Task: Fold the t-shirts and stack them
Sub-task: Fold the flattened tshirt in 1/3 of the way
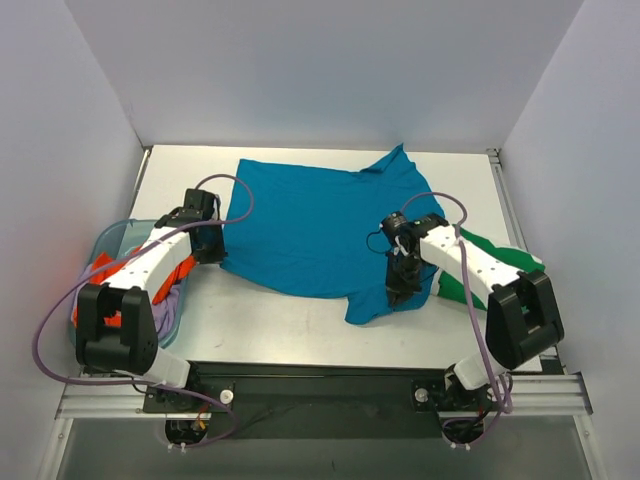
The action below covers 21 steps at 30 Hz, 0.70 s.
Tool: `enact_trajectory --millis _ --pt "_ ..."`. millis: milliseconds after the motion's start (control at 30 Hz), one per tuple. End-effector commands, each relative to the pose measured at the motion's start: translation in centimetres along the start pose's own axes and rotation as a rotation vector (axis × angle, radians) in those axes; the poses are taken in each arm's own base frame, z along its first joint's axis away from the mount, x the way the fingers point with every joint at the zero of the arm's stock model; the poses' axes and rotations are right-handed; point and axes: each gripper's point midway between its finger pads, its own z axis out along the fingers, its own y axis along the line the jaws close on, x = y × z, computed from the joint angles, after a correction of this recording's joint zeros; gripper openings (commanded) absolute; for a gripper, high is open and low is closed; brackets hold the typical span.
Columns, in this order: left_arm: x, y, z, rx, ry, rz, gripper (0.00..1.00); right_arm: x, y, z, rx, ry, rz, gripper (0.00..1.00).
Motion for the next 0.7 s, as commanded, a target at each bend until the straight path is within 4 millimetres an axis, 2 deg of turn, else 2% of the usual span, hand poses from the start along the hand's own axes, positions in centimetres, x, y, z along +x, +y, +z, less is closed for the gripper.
enact_trajectory --millis 0,200,233,300,333,400,433,533,567,600,667 --pt "-1.9 -1.0 -0.1 0.038 -0.007 0.011 0.0 -1.7 -1.3 -1.0 0.081 0.014 -0.013 0.0" --pt "-3.5 -2.0 0.9 0.056 0.01 0.007 0.0 -6.4 -0.9 -1.7 0.073 -0.016 0.011 0.0" --pt "-3.6 -2.1 1.3 0.056 0.022 0.008 0.0 -7.8 -0.9 -1.8 0.067 -0.025 0.017 0.0" --pt "-4.6 -2.4 1.3 0.062 0.011 0.003 0.0 -9.2 -0.8 -2.0 0.06 -0.035 0.021 0.0" --pt "-4.7 -2.5 1.7 0.059 0.021 0.003 0.0 -10.7 -0.7 -2.2 0.052 -0.05 0.032 0.0" --pt "-5.9 -2.8 1.6 0.063 0.002 -0.001 0.0 -11.9 -0.7 -2.2 0.05 -0.052 0.024 0.0" --pt "-6.0 -2.9 1.9 0.061 0.009 -0.004 0.0 -13.4 -0.6 -2.3 0.043 -0.065 0.036 0.0" --pt "-7.3 -3.2 2.1 0.06 -0.001 -0.011 0.0 -15.2 -0.7 -1.9 0.046 -0.055 0.036 0.0" --pt "-7.8 -3.3 2.2 0.06 -0.007 -0.013 0.0 -16.6 -0.6 -2.7 0.03 -0.088 0.044 0.0" --pt "-8.0 -3.4 2.3 0.06 -0.007 -0.016 0.0 -17.1 -0.8 -2.2 0.036 -0.073 0.043 0.0" --pt "-8.9 -3.6 2.5 0.06 -0.013 -0.024 0.0 -18.3 -1.0 -2.6 0.025 -0.084 0.058 0.0"
